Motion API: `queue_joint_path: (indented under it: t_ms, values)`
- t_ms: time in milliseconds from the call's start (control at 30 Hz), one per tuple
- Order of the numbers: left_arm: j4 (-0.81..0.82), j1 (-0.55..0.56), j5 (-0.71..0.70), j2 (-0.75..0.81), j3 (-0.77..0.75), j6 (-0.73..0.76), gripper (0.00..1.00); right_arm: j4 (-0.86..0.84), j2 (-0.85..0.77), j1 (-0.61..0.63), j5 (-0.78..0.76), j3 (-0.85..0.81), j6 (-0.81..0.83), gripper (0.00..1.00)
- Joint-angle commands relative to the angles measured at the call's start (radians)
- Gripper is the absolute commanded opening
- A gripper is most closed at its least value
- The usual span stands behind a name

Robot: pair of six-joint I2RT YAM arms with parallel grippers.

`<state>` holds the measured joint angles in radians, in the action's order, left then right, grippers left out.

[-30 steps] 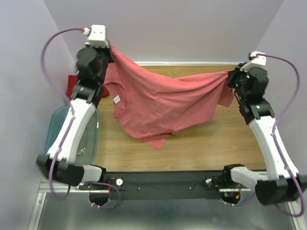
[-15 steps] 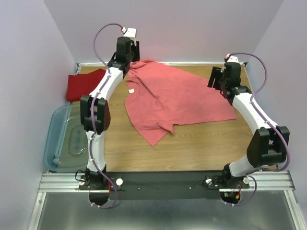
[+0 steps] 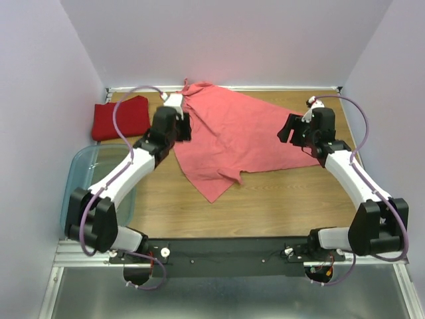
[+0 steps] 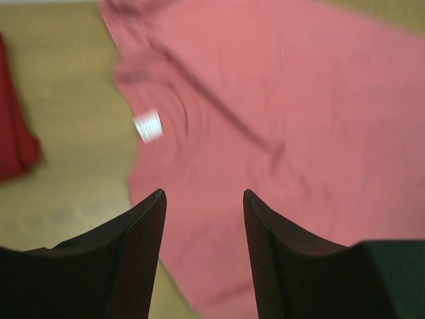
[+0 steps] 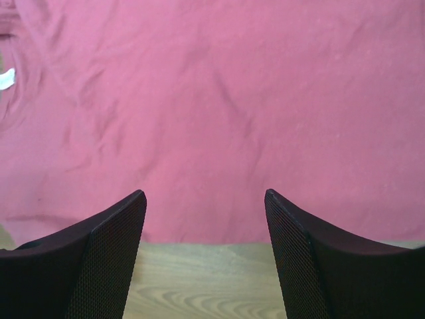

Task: Fold and stack the t-shirts
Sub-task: Flatten the tshirt out

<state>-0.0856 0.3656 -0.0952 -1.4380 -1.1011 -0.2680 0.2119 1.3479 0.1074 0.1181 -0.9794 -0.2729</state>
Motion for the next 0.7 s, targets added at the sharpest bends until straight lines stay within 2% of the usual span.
queue_joint_path:
  t_ms: [0, 133, 267, 367, 500, 667]
  values:
    - [-0.114, 0.102, -0.043, 0.122, 0.183, -0.095, 0.57, 0.001, -0.093, -0.003, 0.074, 0.077, -0.054, 0.79]
    - [-0.161, 0.242, -0.034, 0.201, 0.323, -0.193, 0.56, 0.004, -0.148, -0.005, 0.101, 0.146, -0.083, 0.79]
    - [-0.167, 0.355, -0.05, 0.217, 0.365, -0.289, 0.56, 0.009, -0.202, -0.005, 0.094, 0.199, -0.084, 0.79]
    - [-0.181, 0.427, -0.081, 0.159, 0.35, -0.306, 0.56, 0.017, -0.226, -0.003, 0.094, 0.219, -0.083, 0.79]
    - [-0.2, 0.466, -0.081, 0.045, 0.316, -0.304, 0.55, 0.018, -0.25, -0.003, 0.094, 0.226, -0.084, 0.79]
    - [-0.217, 0.489, -0.078, -0.022, 0.28, -0.29, 0.54, 0.02, -0.259, -0.003, 0.094, 0.232, -0.084, 0.79]
